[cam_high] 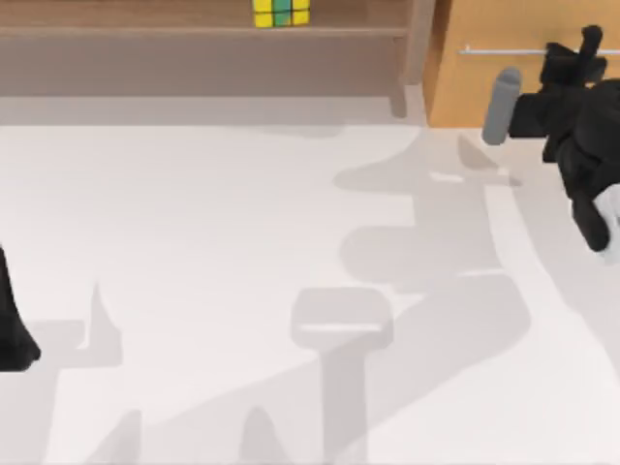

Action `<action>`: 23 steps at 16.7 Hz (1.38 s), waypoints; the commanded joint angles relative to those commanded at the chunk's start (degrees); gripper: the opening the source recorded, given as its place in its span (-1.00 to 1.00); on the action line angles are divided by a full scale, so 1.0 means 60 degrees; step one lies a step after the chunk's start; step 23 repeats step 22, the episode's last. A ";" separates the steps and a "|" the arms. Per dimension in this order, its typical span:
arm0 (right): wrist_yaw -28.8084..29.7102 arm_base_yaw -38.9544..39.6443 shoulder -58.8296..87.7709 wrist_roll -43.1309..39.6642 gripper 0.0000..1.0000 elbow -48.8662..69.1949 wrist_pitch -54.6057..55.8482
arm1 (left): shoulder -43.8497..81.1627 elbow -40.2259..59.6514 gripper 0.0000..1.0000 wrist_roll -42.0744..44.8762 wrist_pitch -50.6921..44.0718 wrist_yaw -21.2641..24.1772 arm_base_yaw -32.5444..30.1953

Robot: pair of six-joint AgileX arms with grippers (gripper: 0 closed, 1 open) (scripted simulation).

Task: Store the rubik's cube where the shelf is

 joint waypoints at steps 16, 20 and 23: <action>0.0000 0.0000 0.0000 0.0000 0.96 0.0000 0.0000 | 0.0000 0.0000 1.00 0.0000 0.0000 0.0000 0.0000; 0.0000 0.0000 0.0000 0.0000 1.00 0.0000 0.0000 | 0.0000 0.0000 1.00 0.0000 0.0000 0.0000 0.0000; 0.0000 0.0000 0.0000 0.0000 1.00 0.0000 0.0000 | 0.0000 0.0000 1.00 0.0000 0.0000 0.0000 0.0000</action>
